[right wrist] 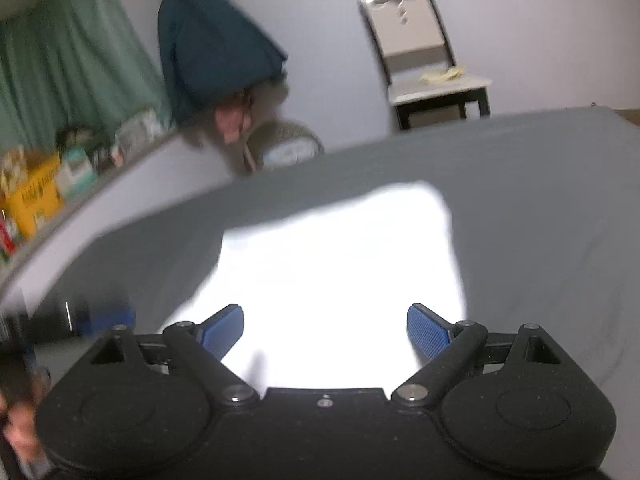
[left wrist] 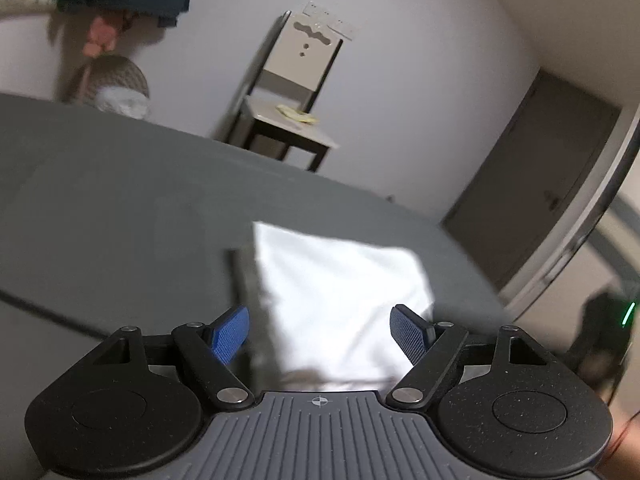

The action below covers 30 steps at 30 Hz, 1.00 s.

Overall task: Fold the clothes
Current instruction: 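Open both grippers and pull them back from the folded shirt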

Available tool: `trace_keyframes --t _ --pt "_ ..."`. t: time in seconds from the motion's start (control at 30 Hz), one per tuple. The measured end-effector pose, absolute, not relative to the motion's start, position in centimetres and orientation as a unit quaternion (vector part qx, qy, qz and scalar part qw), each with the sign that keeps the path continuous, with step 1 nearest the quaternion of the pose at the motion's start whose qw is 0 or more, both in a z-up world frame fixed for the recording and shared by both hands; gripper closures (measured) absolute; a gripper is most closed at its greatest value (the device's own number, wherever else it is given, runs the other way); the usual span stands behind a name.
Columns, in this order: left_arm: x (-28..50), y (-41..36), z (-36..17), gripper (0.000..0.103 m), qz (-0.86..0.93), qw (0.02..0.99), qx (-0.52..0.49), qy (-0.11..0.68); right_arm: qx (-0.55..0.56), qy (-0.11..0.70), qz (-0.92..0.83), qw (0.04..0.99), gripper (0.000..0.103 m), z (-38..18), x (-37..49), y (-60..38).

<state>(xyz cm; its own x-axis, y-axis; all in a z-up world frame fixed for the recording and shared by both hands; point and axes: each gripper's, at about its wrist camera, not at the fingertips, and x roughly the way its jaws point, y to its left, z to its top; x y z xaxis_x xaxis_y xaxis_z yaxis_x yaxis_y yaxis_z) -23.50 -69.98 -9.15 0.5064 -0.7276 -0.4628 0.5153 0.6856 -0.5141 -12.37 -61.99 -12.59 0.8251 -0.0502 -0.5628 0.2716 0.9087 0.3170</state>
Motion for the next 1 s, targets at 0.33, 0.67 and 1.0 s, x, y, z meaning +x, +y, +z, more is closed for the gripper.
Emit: trace_keyframes --t 0.33,0.67,1.0 --pt "-21.8 -74.5 -12.2 0.025 -0.35 0.839 -0.076 0.409 0.081 0.29 -0.121 0.946 0.013 -12.2 -14.1 -55.4" --pt "-25.9 -68.6 -9.1 0.025 -0.362 0.844 -0.082 0.386 0.121 0.23 -0.278 0.925 0.0 -7.9 -18.4 -53.1" --pt "-31.2 -64.9 -2.0 0.006 -0.363 0.863 -0.017 0.351 0.139 0.209 -0.3 0.92 0.0 -5.3 -21.4 -47.7"
